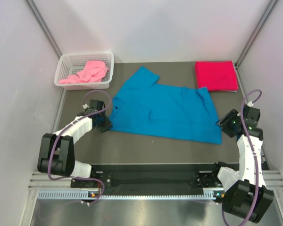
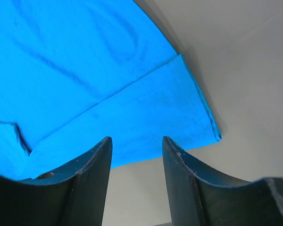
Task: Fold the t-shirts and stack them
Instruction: Fold the tshirt
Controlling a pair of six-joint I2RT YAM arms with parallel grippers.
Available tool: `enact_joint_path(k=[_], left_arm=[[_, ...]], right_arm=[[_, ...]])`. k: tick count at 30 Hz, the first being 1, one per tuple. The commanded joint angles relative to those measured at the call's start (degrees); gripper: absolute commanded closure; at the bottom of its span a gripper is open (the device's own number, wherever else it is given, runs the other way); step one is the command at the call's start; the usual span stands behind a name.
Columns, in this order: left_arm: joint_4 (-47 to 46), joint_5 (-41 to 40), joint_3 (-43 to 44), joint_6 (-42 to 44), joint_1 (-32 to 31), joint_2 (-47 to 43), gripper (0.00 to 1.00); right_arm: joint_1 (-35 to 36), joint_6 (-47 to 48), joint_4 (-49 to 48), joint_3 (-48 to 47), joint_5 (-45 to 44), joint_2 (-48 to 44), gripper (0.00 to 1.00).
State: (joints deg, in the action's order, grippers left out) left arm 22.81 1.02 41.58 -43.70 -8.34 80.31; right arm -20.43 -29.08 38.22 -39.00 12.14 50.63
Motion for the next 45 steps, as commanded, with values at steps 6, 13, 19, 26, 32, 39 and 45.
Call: enact_joint_path(k=[6,13,19,26,32,39,45], left_arm=[[5.5,-9.2,3.1,0.6,0.0,1.9,0.84],[7.7,-8.5,3.3,1.3,-0.1,1.5,1.0],[12.5,-9.6,3.7,1.2,-0.2,-0.2,1.0],[17.4,-10.4,1.7,0.0,-0.5,-5.8,1.0],[20.5,-11.6,-0.3,-1.9,-1.9,-9.5,1.0],[23.6,-12.6,0.1,-4.7,-3.9,-8.8,1.0],[27.2,-15.8,1.2,-6.1,-4.2,-8.5,1.0]], right_arm=[[-0.1,1.0,-0.5,-0.9,0.0,-0.9,0.52],[-0.1,2.1,1.9,-3.6,0.3,-2.6,0.52],[-0.1,2.1,5.4,-7.0,-0.4,-2.8,0.53],[-0.1,0.2,6.3,-10.5,0.7,-3.3,0.53],[-0.1,-1.2,5.7,-10.1,2.2,-1.8,0.53],[-0.2,-1.9,4.3,-13.2,1.6,2.4,0.52],[-0.5,-4.8,3.6,-17.1,0.6,6.3,0.52]])
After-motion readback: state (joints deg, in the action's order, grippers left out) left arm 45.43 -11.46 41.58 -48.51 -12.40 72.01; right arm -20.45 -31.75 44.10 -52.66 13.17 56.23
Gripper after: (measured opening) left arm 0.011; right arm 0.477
